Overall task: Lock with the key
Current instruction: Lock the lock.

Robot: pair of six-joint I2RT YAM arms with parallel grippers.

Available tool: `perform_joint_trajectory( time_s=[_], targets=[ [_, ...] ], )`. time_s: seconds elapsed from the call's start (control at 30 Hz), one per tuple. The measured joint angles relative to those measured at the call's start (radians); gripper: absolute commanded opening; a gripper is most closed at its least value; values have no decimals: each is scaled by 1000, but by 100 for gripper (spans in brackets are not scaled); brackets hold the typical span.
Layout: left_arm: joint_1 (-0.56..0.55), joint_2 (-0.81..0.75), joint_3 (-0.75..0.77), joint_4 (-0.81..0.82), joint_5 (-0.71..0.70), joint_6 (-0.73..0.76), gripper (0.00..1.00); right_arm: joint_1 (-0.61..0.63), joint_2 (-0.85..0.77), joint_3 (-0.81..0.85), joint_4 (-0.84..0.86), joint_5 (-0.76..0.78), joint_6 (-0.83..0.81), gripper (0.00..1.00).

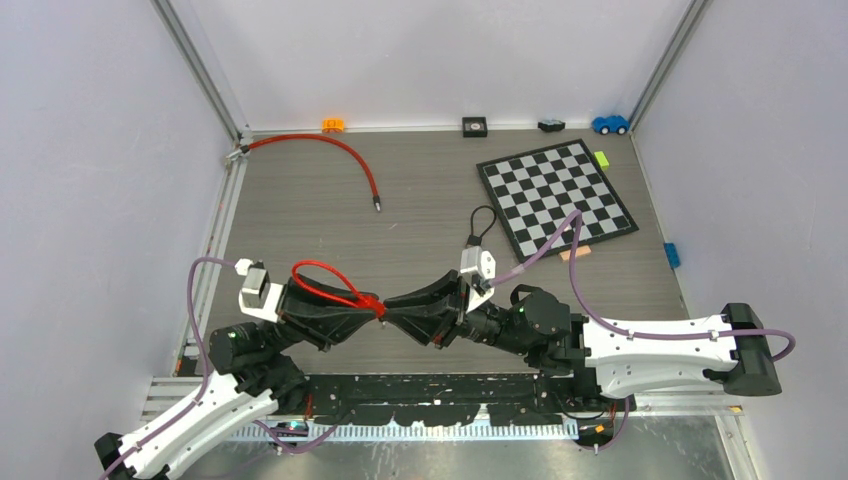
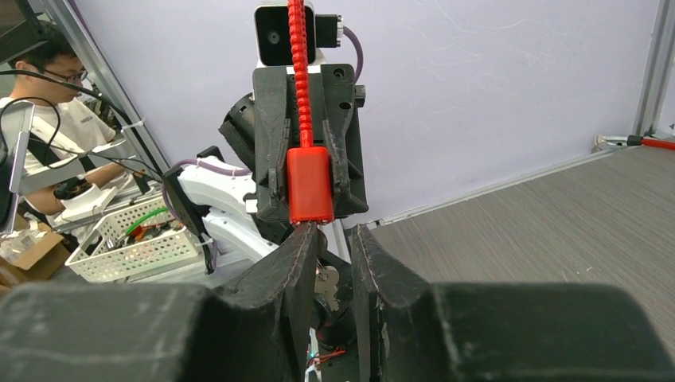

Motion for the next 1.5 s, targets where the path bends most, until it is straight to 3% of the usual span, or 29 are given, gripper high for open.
perform_joint_trajectory(
  time_s=[0.37,0.67,0.83,1.07,1.5],
  targets=[
    [0,-5,0,-10,-6,3,0,3,-4,-7,-2,-40,5,20],
    [0,-15,0,-28,-18,9,0,2,-13,-24,-15,-59,7,21],
    [0,-15,0,-35,-28,23,0,5,-13,-30,-21,-72,9,24],
    [0,-15,0,-44,-30,26,0,8,-17,-32,-22,-75,9,37],
    [0,-15,0,-48,-29,26,0,8,-121,-45,-52,-24,-29,43]
  ],
)
